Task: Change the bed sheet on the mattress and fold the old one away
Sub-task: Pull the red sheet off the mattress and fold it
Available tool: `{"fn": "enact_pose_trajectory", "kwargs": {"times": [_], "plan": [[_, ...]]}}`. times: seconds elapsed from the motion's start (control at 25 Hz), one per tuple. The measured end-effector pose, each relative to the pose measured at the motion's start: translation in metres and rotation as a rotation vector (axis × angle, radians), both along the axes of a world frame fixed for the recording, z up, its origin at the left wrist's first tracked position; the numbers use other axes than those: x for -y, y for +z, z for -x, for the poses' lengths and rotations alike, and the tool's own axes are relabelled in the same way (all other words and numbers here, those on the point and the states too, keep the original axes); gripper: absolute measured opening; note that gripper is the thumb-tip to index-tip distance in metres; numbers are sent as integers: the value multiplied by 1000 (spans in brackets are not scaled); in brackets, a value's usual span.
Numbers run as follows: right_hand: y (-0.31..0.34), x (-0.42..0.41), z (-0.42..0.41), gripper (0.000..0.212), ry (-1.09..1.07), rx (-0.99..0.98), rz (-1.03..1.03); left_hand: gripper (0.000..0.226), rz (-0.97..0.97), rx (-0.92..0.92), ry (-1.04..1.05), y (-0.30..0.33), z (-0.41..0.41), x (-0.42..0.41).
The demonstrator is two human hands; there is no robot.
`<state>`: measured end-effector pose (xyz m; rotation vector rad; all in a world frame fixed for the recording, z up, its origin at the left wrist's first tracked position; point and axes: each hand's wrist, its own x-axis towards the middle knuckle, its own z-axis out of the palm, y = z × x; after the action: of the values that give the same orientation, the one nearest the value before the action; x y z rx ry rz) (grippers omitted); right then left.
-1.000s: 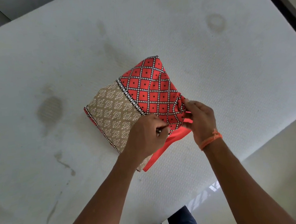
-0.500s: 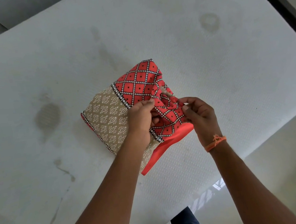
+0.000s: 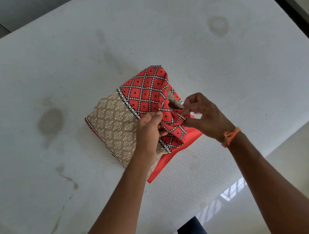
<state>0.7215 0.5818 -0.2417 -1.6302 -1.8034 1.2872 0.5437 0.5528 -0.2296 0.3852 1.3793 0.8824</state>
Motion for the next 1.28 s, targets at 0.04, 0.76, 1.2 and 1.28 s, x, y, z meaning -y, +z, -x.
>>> {"fn": "enact_pose_trajectory", "kwargs": {"times": [0.04, 0.76, 1.2, 1.28], "plan": [[1, 7, -5, 14, -31, -51, 36, 20, -7, -42, -47, 1, -1, 0], [7, -7, -6, 27, 228, -125, -3, 25, -974, -1397, -1466, 16, 17, -141], [-45, 29, -11, 58, -237, 759, -58, 39, -991, -1697, -1466, -15, 9, -142], [-52, 39, -5, 63, -464, 643, 117, 47, -879, -1775, -1357, -18, 1, -143]]}}
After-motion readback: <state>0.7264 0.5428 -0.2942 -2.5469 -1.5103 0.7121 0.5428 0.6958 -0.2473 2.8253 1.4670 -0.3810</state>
